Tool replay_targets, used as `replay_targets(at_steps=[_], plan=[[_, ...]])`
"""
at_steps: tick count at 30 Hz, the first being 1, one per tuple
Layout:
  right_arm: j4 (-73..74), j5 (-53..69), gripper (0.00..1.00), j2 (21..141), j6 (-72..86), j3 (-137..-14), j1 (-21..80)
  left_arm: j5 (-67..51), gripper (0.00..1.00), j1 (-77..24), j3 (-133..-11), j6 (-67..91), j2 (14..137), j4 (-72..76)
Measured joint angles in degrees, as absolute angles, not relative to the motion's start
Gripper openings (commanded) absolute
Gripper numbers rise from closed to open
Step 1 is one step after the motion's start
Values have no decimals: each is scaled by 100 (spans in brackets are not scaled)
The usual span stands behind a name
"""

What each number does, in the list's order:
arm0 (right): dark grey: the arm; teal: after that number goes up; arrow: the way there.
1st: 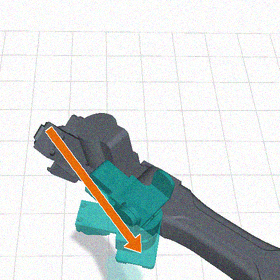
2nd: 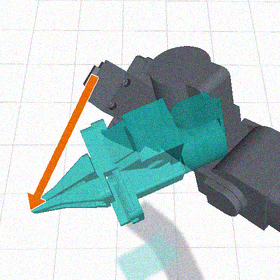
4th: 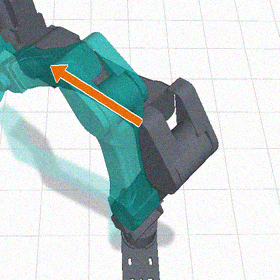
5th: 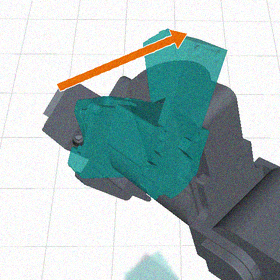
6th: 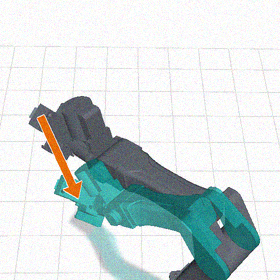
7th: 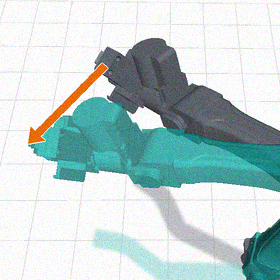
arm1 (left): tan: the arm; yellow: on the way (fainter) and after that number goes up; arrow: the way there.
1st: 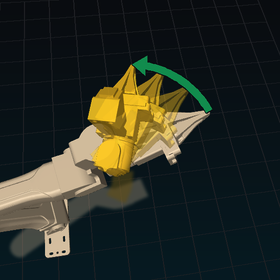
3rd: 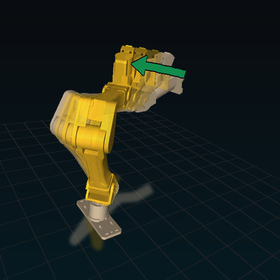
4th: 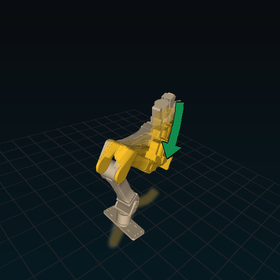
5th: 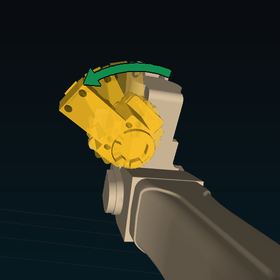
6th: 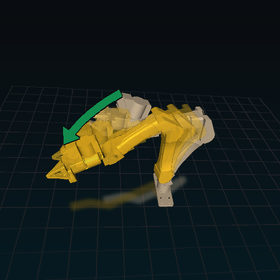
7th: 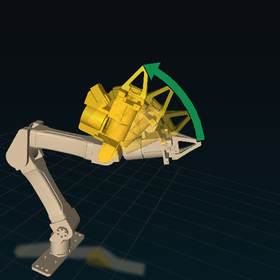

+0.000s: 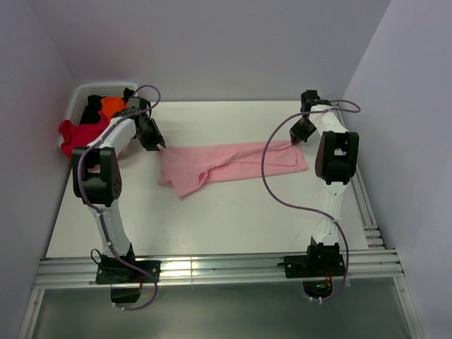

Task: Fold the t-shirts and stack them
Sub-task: Fold the other side of the tshirt into a rectangle

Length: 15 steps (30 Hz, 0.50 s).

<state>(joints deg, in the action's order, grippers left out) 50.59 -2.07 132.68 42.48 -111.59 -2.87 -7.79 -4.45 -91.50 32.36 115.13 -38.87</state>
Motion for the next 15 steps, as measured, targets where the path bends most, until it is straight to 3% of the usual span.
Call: replay_targets(at_steps=[5, 15], plan=[[5078, -207, 1, 13305, 4248, -11251, -287, -720, 42, -530, -8930, 3260, 11393, -3830], [5133, -213, 0, 13336, 4239, -11273, -287, -615, 37, -582, -8418, 3262, 11338, -3649]])
